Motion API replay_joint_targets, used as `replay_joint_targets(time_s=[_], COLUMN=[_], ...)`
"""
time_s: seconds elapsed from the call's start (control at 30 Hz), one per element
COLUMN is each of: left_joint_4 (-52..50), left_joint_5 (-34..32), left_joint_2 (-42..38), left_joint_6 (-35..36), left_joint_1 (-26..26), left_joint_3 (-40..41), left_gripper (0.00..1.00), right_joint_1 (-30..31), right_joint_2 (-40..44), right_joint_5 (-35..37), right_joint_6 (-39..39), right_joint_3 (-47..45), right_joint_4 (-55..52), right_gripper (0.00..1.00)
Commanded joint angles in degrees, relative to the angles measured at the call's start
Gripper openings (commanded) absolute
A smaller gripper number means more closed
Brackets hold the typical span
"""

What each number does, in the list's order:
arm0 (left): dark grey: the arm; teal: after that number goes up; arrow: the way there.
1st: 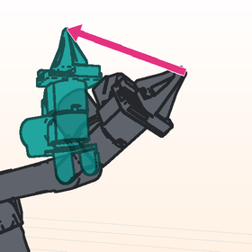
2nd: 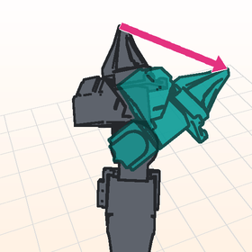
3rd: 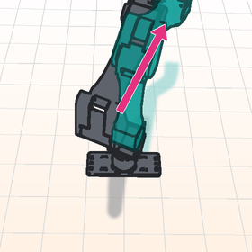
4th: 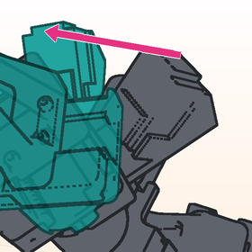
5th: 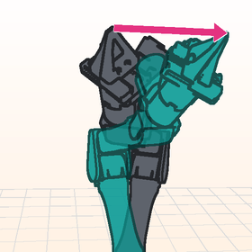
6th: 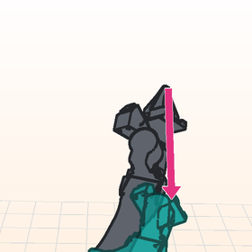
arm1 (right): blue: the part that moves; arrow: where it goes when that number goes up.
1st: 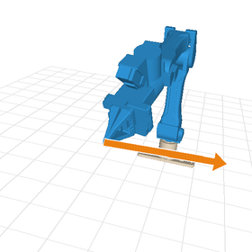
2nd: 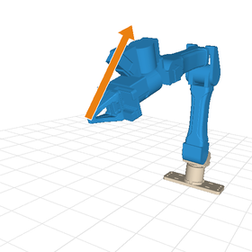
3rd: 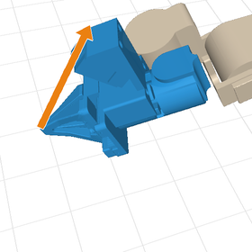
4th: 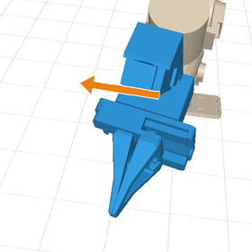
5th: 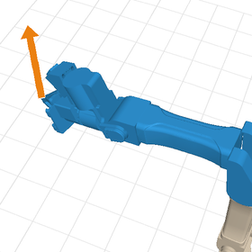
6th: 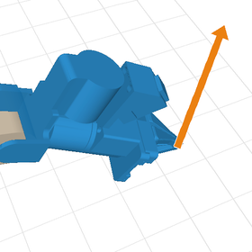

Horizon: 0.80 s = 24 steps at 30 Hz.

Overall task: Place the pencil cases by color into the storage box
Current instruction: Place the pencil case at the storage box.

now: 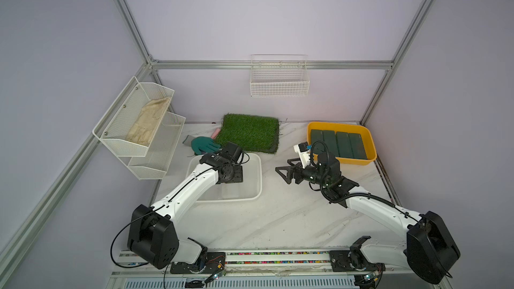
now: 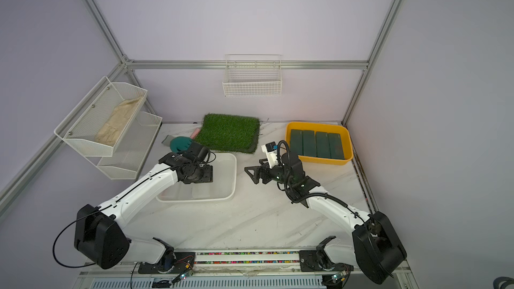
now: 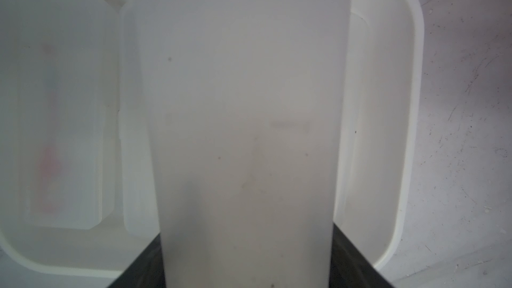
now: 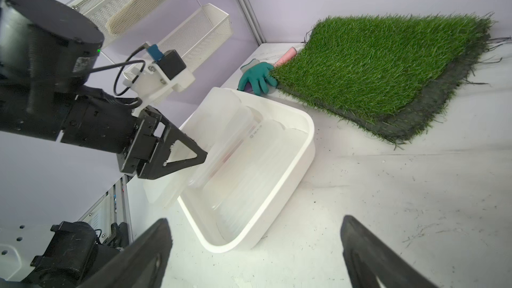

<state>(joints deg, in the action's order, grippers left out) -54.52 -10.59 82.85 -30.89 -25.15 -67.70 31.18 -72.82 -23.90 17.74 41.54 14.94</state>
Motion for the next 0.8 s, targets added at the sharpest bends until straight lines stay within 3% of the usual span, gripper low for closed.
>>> replay_joint_targets(time_s=[0.0,0.77], left_joint_4=[3.32,8.36], left_joint_5=[1.16,3.47], left_joint_2=[2.70,11.81], left_joint_6=[2.59,6.46], left_joint_1=[1.06,5.30], left_joint_3=[0.03,0.72], left_gripper=[0.61,0.61], right_joint_1=[0.20,0.20], right_joint_2=[-0.31,0.22], right_joint_5=[0.00,1.80], right_joint_6=[-0.41,-1.82], right_joint_3=[-0.70,-1.75], right_joint_4=[4.26,3.87], right_gripper=[0.96,0.96])
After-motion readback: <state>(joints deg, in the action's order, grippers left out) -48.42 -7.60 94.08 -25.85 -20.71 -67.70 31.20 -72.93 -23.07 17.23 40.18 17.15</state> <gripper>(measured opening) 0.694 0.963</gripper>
